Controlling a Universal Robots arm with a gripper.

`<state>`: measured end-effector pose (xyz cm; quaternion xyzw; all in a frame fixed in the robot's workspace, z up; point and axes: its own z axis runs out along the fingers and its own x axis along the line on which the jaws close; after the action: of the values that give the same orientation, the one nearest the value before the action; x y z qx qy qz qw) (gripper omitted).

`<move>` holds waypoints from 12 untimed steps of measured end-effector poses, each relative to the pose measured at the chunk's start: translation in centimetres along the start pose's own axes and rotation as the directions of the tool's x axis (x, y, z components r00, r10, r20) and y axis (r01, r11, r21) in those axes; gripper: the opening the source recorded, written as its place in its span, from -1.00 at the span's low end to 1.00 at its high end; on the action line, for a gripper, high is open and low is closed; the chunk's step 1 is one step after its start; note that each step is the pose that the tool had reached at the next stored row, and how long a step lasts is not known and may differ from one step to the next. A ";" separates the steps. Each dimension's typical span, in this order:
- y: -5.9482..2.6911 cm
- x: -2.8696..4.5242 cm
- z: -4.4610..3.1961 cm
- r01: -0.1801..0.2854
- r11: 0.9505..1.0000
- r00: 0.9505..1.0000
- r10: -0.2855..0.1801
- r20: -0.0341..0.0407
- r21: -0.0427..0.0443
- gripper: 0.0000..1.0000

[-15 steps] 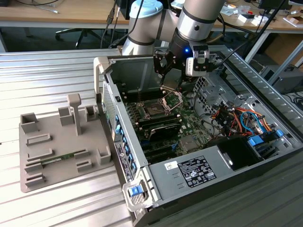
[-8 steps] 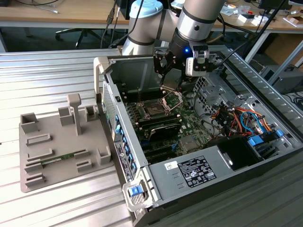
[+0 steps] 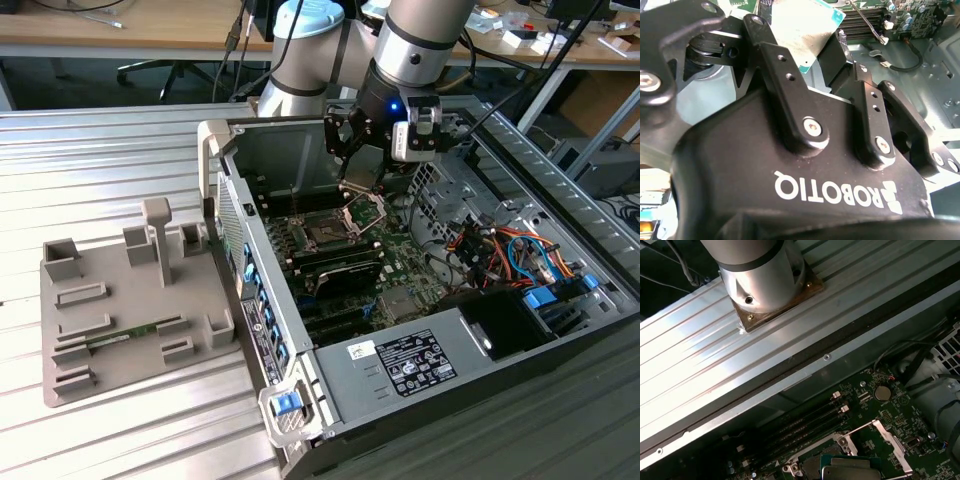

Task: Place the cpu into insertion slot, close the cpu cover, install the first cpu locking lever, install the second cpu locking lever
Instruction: 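Place the cpu into insertion slot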

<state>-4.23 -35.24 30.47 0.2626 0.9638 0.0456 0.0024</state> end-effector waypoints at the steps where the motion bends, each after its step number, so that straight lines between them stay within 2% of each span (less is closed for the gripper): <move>1: 0.00 0.00 0.00 -0.001 1.000 1.000 0.001 0.000 0.000 0.08; 12: 0.00 0.00 0.04 -0.023 1.000 1.000 0.023 0.002 0.000 0.08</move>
<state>-4.23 -35.24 30.43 0.2739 0.9607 0.0455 0.0030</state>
